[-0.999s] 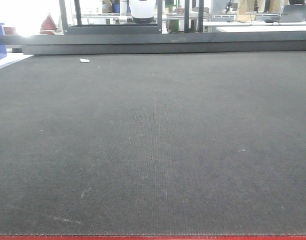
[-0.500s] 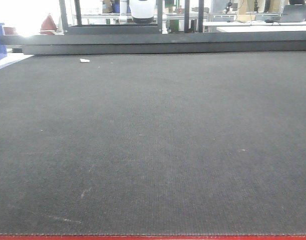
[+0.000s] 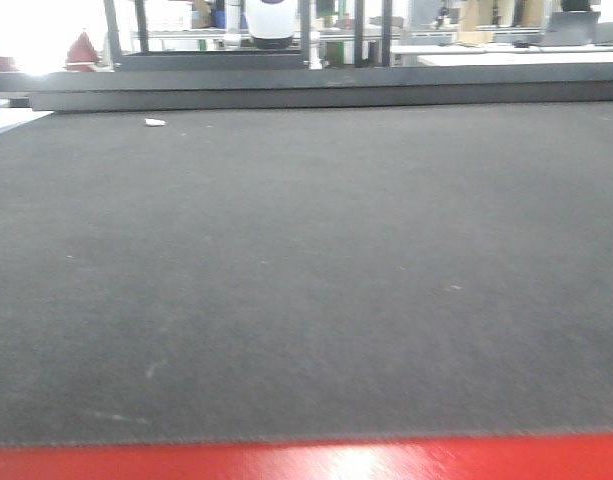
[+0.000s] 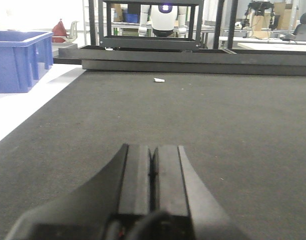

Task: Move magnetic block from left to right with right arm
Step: 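Drive the base away from the table holding the cube in the right gripper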

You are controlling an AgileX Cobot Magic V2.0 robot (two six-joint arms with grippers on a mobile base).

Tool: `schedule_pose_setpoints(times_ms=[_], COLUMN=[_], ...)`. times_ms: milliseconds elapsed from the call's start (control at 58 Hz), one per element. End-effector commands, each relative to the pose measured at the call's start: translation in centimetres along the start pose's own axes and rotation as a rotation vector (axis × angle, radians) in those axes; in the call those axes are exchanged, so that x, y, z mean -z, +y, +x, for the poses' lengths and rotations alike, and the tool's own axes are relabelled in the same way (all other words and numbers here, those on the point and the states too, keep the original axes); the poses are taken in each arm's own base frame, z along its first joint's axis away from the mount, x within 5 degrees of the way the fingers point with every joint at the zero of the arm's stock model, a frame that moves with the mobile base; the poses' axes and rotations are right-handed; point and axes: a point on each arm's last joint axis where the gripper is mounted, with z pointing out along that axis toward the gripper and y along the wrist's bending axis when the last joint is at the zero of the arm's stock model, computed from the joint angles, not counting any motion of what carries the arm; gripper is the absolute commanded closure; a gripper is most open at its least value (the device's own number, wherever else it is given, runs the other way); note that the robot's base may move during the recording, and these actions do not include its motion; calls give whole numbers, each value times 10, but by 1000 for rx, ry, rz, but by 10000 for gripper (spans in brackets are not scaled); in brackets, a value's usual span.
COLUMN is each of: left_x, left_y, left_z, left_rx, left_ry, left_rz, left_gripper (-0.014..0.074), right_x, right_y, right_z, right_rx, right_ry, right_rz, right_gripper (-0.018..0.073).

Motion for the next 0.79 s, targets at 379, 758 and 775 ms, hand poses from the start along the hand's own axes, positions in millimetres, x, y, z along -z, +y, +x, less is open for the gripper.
schedule_pose_setpoints(times_ms=[379,758,775], left_x=[1,1,1], left_y=[0,0,0], left_z=[-5,-5,-5], left_rx=[16,16,16], left_ry=[-82,-82,-82], left_rz=[2,2,2], left_gripper=[713,713,713], right_x=[1,1,1], right_y=[0,0,0], right_z=[-17,-17,-17], right_rx=[-3,-3,-3], right_ry=[-103,-103,-103], right_rz=[16,16,16], right_gripper=[293,293,293])
